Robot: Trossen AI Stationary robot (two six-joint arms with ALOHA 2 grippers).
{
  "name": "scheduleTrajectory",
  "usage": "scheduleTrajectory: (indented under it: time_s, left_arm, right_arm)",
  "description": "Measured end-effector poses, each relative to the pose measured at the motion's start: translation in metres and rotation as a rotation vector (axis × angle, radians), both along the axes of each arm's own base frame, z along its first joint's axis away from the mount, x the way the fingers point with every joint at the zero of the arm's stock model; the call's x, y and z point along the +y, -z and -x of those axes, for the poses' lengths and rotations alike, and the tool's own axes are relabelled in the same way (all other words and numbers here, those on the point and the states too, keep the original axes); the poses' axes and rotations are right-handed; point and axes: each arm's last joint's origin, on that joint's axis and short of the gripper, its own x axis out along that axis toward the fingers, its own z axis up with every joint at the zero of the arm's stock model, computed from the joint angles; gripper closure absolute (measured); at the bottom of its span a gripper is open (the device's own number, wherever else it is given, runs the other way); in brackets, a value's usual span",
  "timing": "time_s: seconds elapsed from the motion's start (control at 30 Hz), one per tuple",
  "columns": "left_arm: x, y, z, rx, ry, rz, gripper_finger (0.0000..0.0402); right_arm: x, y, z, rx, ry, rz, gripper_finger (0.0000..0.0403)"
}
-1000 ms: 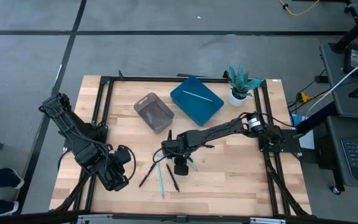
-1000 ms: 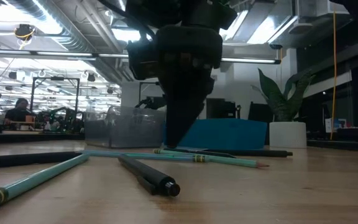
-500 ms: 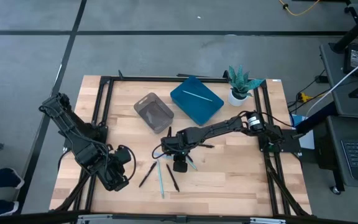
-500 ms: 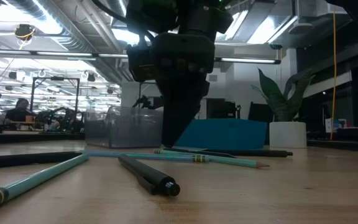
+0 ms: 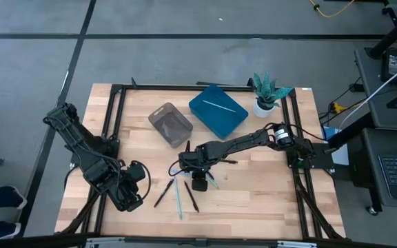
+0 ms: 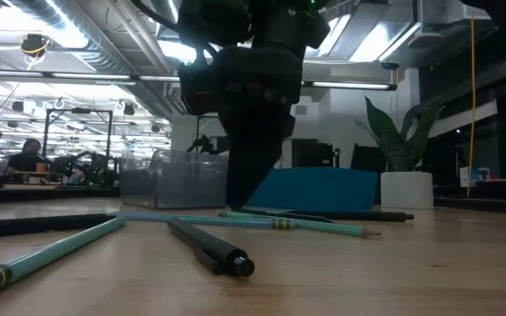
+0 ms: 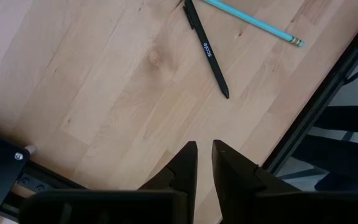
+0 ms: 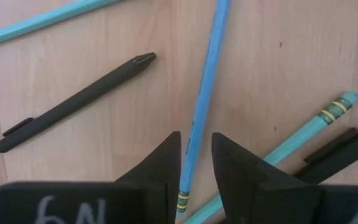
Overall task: Sort pens & pencils
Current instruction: Put the blue pencil into the blue bin
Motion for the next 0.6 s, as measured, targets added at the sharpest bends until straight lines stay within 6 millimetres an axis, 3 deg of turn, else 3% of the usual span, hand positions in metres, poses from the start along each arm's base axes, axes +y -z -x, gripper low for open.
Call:
scheduleTrajectory:
  time_s: [0.6]
  left_arm:
    - [0.000, 0.000, 0.000, 0.000, 0.000, 0.000, 0.0358]
  right_arm:
    - [0.011, 0.006, 0.002, 0.000, -0.009, -0.041, 0.0311]
